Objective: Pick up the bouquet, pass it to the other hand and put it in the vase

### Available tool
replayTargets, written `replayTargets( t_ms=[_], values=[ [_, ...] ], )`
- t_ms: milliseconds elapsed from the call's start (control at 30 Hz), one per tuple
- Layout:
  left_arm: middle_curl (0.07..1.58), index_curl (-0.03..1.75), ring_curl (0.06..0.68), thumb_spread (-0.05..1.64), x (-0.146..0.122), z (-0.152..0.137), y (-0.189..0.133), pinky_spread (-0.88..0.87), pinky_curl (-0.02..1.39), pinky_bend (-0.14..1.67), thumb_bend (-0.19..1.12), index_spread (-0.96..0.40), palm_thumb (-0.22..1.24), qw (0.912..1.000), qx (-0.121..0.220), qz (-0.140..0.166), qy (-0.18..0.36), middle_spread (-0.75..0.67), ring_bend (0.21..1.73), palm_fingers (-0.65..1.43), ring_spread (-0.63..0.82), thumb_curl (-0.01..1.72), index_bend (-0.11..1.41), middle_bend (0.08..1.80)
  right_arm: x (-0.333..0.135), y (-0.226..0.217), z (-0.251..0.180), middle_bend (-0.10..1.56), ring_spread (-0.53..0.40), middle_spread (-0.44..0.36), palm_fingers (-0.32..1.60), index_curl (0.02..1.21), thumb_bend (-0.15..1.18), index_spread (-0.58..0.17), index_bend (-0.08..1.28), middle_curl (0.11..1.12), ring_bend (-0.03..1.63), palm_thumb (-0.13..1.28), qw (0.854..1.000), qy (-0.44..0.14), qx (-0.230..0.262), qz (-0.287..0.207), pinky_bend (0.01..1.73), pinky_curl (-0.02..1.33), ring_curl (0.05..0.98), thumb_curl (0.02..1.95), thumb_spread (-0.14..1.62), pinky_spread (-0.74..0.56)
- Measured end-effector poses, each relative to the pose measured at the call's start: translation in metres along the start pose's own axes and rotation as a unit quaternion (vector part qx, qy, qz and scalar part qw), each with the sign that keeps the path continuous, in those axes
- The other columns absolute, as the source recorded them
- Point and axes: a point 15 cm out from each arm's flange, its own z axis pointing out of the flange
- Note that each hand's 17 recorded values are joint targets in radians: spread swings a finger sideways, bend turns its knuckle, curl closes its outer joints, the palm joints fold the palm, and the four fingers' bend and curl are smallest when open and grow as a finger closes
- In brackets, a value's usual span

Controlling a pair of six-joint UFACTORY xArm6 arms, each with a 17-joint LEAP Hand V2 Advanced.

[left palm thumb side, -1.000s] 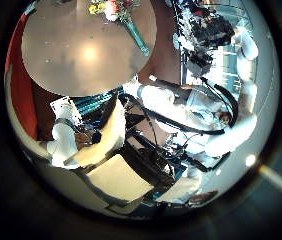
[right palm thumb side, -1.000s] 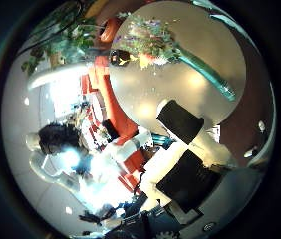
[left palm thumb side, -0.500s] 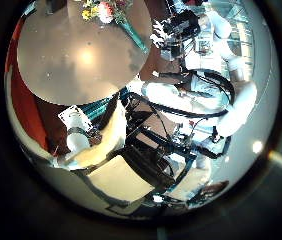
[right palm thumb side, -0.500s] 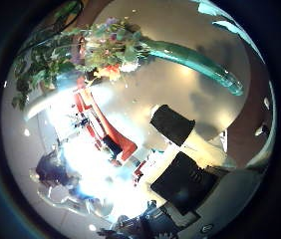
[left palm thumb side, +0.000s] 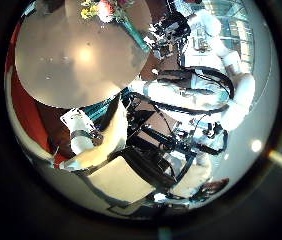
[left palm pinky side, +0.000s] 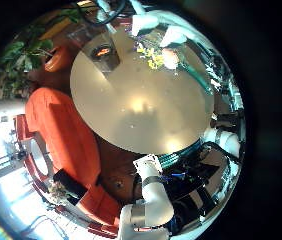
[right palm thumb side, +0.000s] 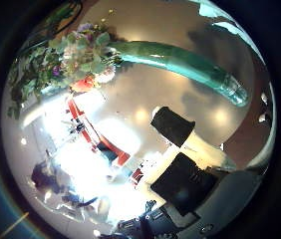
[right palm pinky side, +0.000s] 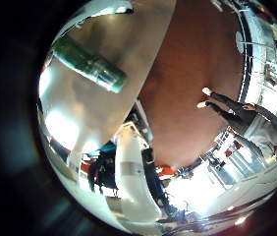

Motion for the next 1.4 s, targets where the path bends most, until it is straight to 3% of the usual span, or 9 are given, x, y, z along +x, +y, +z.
replayTargets(
  t_ms=[133, 733, 867, 1000, 1067, 1133, 1267, 1400],
  values=[
    [0.35, 0.38, 0.166, 1.11, 0.001, 0.000, -0.001, 0.46, 0.31, 0.19, -0.02, 0.04, 0.36, 1.0000, 0.000, 0.000, 0.001, 0.29, 0.54, 0.26, 0.45, 0.33, 0.18, 0.19, 0.007, 0.004, 0.026, 0.49, -0.131, -0.046, 0.42, 0.34, -0.02, -0.220, 0.18, 0.47, 0.89, 0.56, 1.000, 0.004, -0.016, 0.005, 0.65, 0.15, 0.302, 0.41, 1.09, 0.12],
    [0.35, 0.37, 0.164, 1.12, 0.001, -0.004, -0.009, 0.46, 0.31, 0.19, -0.02, 0.04, 0.35, 1.0000, 0.000, -0.009, 0.003, 0.29, 0.55, 0.25, 0.45, 0.33, 0.18, 0.19, 0.014, -0.023, 0.071, 0.54, -0.145, -0.069, 0.43, 0.39, -0.02, -0.225, 0.19, 0.50, 0.90, 0.59, 0.998, 0.005, -0.055, 0.013, 0.66, 0.10, 0.306, 0.42, 1.08, 0.09],
    [0.34, 0.37, 0.166, 1.12, 0.001, -0.002, -0.009, 0.46, 0.31, 0.19, -0.02, 0.04, 0.35, 0.9999, -0.003, -0.010, 0.004, 0.29, 0.55, 0.25, 0.45, 0.33, 0.18, 0.19, 0.014, -0.022, 0.074, 0.58, -0.185, -0.106, 0.52, 0.41, -0.02, -0.253, 0.21, 0.52, 0.94, 0.62, 0.998, 0.017, -0.058, 0.005, 0.64, 0.07, 0.316, 0.43, 1.07, 0.05],
    [0.34, 0.37, 0.166, 1.12, 0.002, -0.002, -0.012, 0.46, 0.31, 0.19, -0.02, 0.04, 0.35, 0.9999, -0.005, -0.014, 0.005, 0.29, 0.55, 0.25, 0.45, 0.33, 0.18, 0.19, 0.018, -0.022, 0.074, 0.66, -0.248, -0.182, 0.90, 0.41, 0.00, -0.327, 0.19, 0.56, 1.07, 0.69, 0.998, 0.038, -0.058, -0.006, 0.81, 0.09, 0.351, 0.44, 1.05, -0.20],
    [0.34, 0.37, 0.166, 1.12, 0.005, -0.003, -0.014, 0.46, 0.31, 0.19, -0.02, 0.04, 0.35, 0.9999, -0.005, -0.012, 0.004, 0.29, 0.55, 0.25, 0.45, 0.33, 0.18, 0.19, 0.017, -0.024, 0.071, 0.72, -0.265, -0.214, 1.14, 0.46, 0.01, -0.377, 0.26, 0.60, 1.10, 0.76, 0.998, 0.042, -0.050, -0.008, 0.93, 0.14, 0.380, 0.46, 1.05, -0.31],
    [0.34, 0.37, 0.167, 1.12, 0.006, -0.003, -0.014, 0.46, 0.31, 0.19, -0.02, 0.04, 0.35, 0.9999, -0.005, -0.010, 0.005, 0.29, 0.55, 0.25, 0.45, 0.33, 0.18, 0.19, 0.017, -0.023, 0.072, 0.78, -0.268, -0.234, 1.25, 0.54, 0.02, -0.413, 0.38, 0.65, 1.15, 0.83, 0.998, 0.037, -0.055, -0.006, 1.05, 0.20, 0.426, 0.48, 1.03, -0.35],
    [0.34, 0.37, 0.167, 1.12, 0.007, -0.004, -0.012, 0.46, 0.31, 0.19, -0.02, 0.04, 0.35, 0.9999, -0.002, -0.010, 0.004, 0.29, 0.55, 0.25, 0.45, 0.33, 0.18, 0.19, 0.015, -0.023, 0.059, 0.92, -0.259, -0.258, 1.30, 0.70, 0.02, -0.449, 0.65, 0.75, 1.24, 0.92, 0.999, 0.039, -0.033, -0.009, 1.27, 0.31, 0.489, 0.51, 1.00, -0.33],
    [0.34, 0.37, 0.167, 1.12, 0.008, -0.005, -0.010, 0.46, 0.31, 0.19, -0.02, 0.04, 0.35, 0.9999, -0.001, -0.009, 0.004, 0.29, 0.55, 0.25, 0.45, 0.33, 0.18, 0.19, 0.014, -0.023, 0.056, 1.10, -0.244, -0.242, 1.26, 0.82, 0.04, -0.429, 0.88, 0.83, 1.31, 1.03, 0.999, 0.039, -0.029, -0.010, 1.38, 0.38, 0.544, 0.56, 0.96, -0.28]
  ],
)
